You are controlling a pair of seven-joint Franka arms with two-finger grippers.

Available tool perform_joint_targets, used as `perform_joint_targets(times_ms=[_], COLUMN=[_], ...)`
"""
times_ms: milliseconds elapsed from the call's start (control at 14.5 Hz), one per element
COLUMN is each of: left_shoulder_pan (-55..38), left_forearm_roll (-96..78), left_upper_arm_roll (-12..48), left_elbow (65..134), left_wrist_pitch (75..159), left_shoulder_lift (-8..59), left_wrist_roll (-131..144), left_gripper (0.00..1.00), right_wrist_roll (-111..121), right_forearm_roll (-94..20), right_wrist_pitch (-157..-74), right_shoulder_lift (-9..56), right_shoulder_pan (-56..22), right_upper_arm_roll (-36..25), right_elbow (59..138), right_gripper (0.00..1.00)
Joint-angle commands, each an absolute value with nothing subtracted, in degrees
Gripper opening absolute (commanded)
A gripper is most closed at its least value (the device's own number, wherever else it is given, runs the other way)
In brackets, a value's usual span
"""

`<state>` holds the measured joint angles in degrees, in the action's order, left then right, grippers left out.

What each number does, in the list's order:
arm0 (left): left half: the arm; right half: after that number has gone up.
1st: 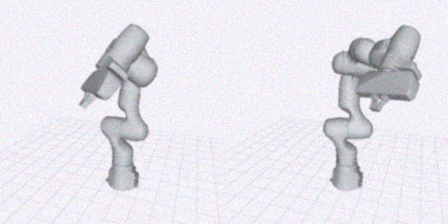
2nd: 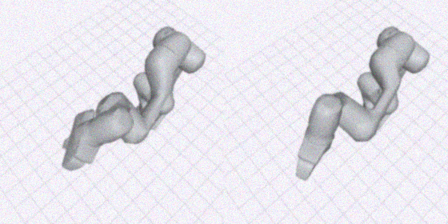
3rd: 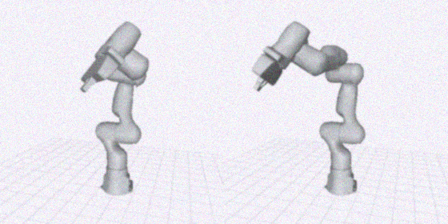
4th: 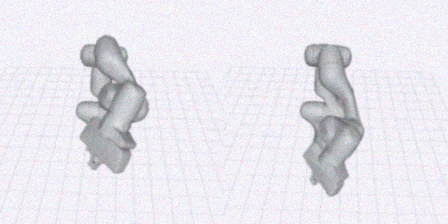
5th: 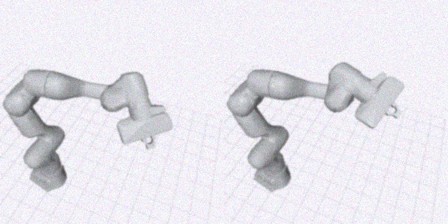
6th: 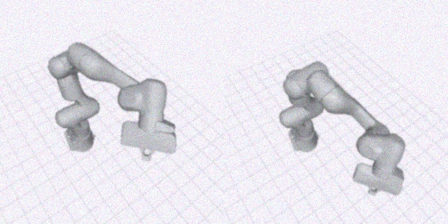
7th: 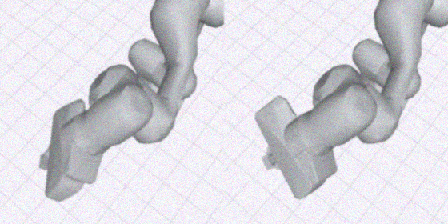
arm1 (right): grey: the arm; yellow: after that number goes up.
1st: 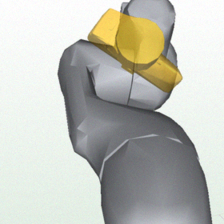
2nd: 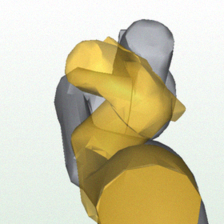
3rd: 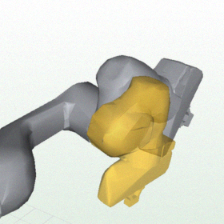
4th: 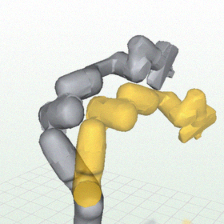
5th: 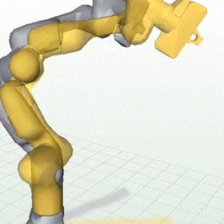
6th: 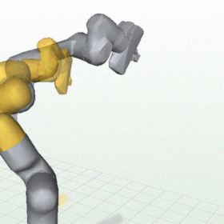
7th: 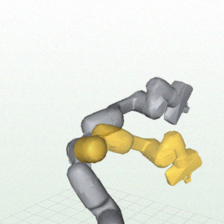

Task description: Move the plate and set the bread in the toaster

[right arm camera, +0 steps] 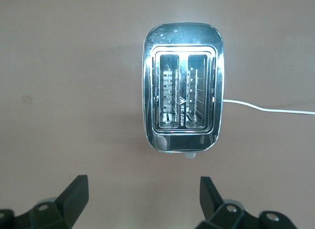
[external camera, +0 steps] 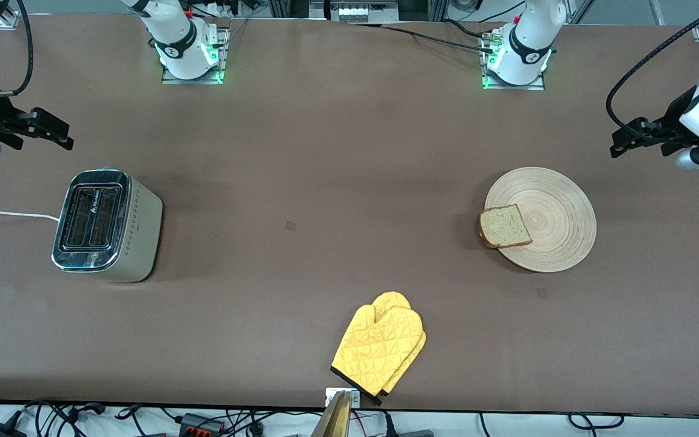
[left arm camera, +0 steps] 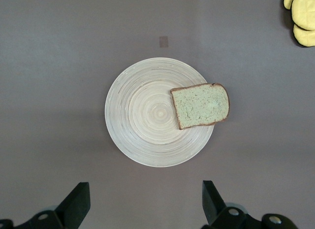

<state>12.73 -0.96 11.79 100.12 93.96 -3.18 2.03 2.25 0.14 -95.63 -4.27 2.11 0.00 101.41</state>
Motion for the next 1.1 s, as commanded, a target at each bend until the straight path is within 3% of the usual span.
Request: perform_joint_targets(times_ms=[0, 414, 1034], left_shoulder_pan=[12.66, 12.92, 25.82], left_forearm_roll=[-1.58, -1.76, -15.54], left_upper_arm_roll=[11.78, 11.69, 10.99], left_elbow=[98.44, 98.35, 96.06], left_wrist_pitch=[93.16, 93.34, 88.59], left_shoulder_lift=[-2.37, -0.01, 16.50], left_wrist_roll=[2.72, 2.55, -3.74], left_gripper=[1.00, 1.00, 1.00], right_wrist_roll=[2.29, 2.29, 2.29], right_forearm_roll=[0.53, 0.62, 0.62], right_wrist_pitch=[-95.10, -95.36, -95.89], right_shoulder_lift=[-5.97, -5.80, -5.54], right_shoulder_pan=[2.37, 2.29, 2.37], right_upper_arm_roll=[0.18, 0.26, 0.26], right_elbow=[102.74, 102.48, 102.65], right_gripper=[1.00, 1.00, 1.00])
